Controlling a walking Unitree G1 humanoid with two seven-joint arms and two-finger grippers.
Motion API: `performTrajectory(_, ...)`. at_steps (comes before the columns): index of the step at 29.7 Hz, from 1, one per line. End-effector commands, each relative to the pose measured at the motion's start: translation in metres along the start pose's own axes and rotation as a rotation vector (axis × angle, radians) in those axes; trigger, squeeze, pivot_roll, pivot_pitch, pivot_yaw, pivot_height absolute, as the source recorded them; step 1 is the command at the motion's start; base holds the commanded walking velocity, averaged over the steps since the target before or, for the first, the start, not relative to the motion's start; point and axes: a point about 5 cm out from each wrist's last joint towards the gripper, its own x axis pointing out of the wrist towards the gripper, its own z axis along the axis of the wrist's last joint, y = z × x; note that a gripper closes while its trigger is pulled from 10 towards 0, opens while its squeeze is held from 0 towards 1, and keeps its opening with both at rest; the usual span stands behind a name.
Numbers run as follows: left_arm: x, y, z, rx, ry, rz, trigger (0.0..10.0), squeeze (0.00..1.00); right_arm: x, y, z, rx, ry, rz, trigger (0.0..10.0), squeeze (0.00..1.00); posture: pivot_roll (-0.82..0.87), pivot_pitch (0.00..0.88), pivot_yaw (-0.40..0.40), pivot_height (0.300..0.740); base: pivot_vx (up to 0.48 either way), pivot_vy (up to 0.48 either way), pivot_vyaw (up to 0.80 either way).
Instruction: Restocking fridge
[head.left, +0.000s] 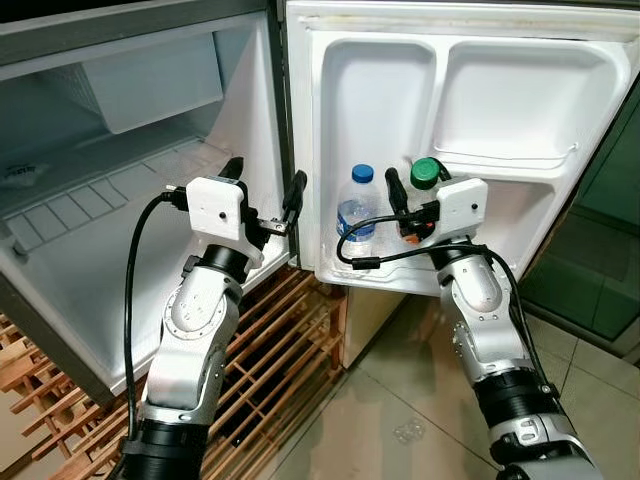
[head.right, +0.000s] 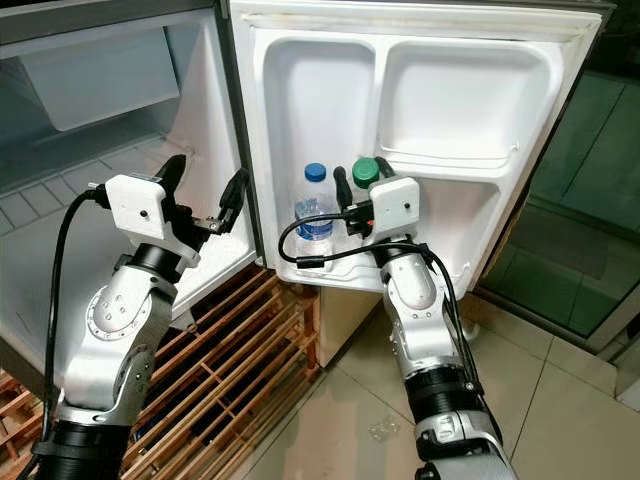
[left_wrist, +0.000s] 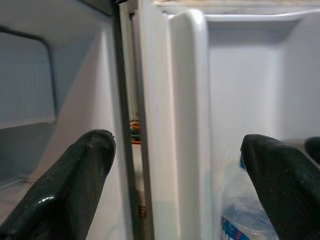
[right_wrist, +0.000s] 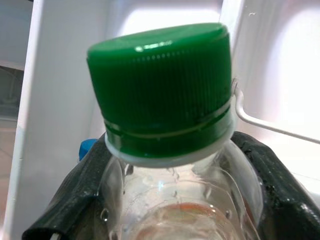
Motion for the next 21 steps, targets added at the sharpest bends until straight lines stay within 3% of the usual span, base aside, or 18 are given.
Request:
performTrajectory(1,-0.004,0.001,0.002,0.004,0.006,-0.010,10.0,0.00,0.004,0.014,-0.001,-0.005,0.008,0.056,0.0,0.00,-0.05,0.000,0.068,0.740,0.000,0.000,0.00)
performTrajectory(9,-0.009,0.001,0.001,0.001,0.020,0.007,10.0,0.00,-0.007,0.033,0.001,0.064,-0.012,0.061,0.0,0.00,-0.05,0.000,0.059,0.740,0.000,0.000,0.00)
performTrajectory(14,-0.010,-0.001,0.000,-0.004,0.022,0.007,10.0,0.00,-0.022,0.032,0.017,-0.085,-0.124,-0.021,0.0,0.00,-0.07,0.000,0.060,0.740,0.000,0.000,0.00)
performTrajectory(21,-0.008,-0.002,-0.001,-0.009,0.023,0.001,10.0,0.00,-0.029,0.030,0.019,-0.180,-0.160,-0.002,0.0,0.00,-0.08,0.000,0.064,0.740,0.000,0.000,0.00)
